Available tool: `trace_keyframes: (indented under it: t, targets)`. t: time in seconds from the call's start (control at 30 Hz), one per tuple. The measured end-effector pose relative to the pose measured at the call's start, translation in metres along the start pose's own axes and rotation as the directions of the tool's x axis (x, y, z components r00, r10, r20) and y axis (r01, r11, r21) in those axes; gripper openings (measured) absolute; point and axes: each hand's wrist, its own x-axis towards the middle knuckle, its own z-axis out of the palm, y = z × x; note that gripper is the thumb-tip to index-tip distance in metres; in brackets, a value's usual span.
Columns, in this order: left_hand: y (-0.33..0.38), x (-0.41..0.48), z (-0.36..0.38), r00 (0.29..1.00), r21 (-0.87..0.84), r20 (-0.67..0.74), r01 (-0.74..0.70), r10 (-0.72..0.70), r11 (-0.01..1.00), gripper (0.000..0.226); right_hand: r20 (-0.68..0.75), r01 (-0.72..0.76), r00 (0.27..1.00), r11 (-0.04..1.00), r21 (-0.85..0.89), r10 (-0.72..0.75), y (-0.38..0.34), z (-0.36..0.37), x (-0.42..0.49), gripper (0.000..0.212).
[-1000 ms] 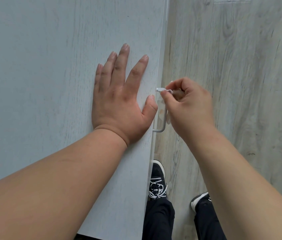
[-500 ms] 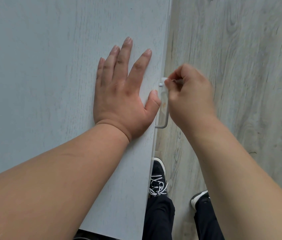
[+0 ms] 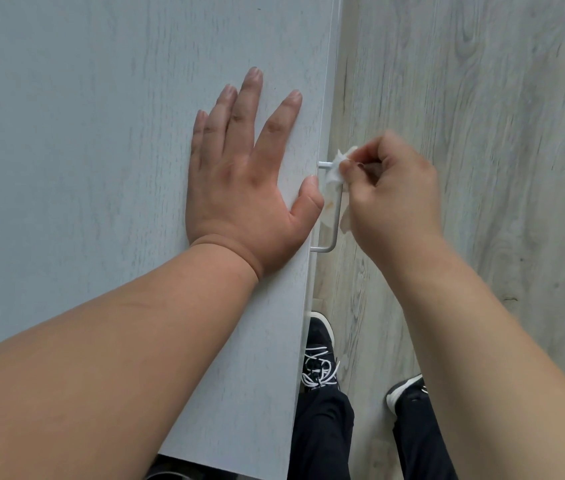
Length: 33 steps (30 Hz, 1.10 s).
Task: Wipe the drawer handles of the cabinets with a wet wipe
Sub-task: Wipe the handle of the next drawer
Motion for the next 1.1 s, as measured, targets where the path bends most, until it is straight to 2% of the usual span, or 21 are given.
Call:
trace_keyframes:
  t: [0.13, 0.27, 0.37, 0.53, 0.7, 0.8, 0.87, 0.97, 1.03, 1.1]
  targets:
    - [0.001, 0.0, -0.002, 1.0, 0.02, 0.023, 0.01, -0.01, 1.0, 0.088, -0.012, -0.044, 0.999, 0.999, 0.018, 0.044, 0.004, -0.001, -0.012, 0.007]
    - [0.002, 0.0, -0.002, 0.999, 0.036, 0.032, 0.006, -0.007, 0.999, 0.092, -0.024, 0.01, 1.0, 1.0, 0.009, -0.009, -0.003, 0.005, 0.003, 0.005]
    - [0.002, 0.0, -0.003, 0.999, 0.041, 0.04, 0.005, -0.007, 0.999, 0.093, -0.033, 0.03, 0.999, 1.0, 0.002, -0.029, -0.005, 0.006, 0.008, 0.006]
    - [0.002, 0.0, -0.004, 0.999, 0.035, 0.052, 0.008, -0.01, 0.999, 0.093, -0.024, -0.023, 0.999, 0.998, 0.057, 0.024, 0.006, 0.0, -0.014, 0.008]
    - [0.002, 0.0, -0.002, 0.999, 0.049, 0.04, 0.0, -0.002, 0.999, 0.09, -0.004, 0.064, 0.998, 0.997, -0.033, -0.065, -0.006, 0.006, 0.014, 0.006]
    - [0.001, -0.001, -0.001, 0.999, 0.066, 0.035, -0.025, 0.022, 0.998, 0.087, -0.012, 0.047, 0.999, 0.999, 0.019, -0.046, -0.002, 0.006, 0.014, 0.007]
    - [0.001, -0.002, -0.002, 0.997, 0.082, 0.056, -0.057, 0.052, 0.995, 0.084, -0.041, 0.022, 0.999, 0.998, 0.063, -0.019, 0.002, 0.006, 0.008, 0.009]
    - [0.002, 0.004, -0.006, 0.973, 0.145, 0.194, -0.151, 0.122, 0.978, 0.083, -0.072, -0.009, 0.997, 0.994, 0.107, 0.017, -0.001, 0.008, 0.003, 0.01]
    - [-0.005, 0.021, -0.014, 0.927, 0.173, 0.292, -0.295, 0.237, 0.94, 0.075, -0.061, -0.025, 0.998, 0.993, 0.113, 0.032, -0.005, 0.008, 0.001, 0.01]
    - [-0.013, 0.048, -0.023, 0.842, 0.168, 0.375, -0.473, 0.388, 0.865, 0.073, -0.04, -0.04, 0.998, 0.993, 0.11, 0.045, -0.006, 0.004, 0.001, 0.01]
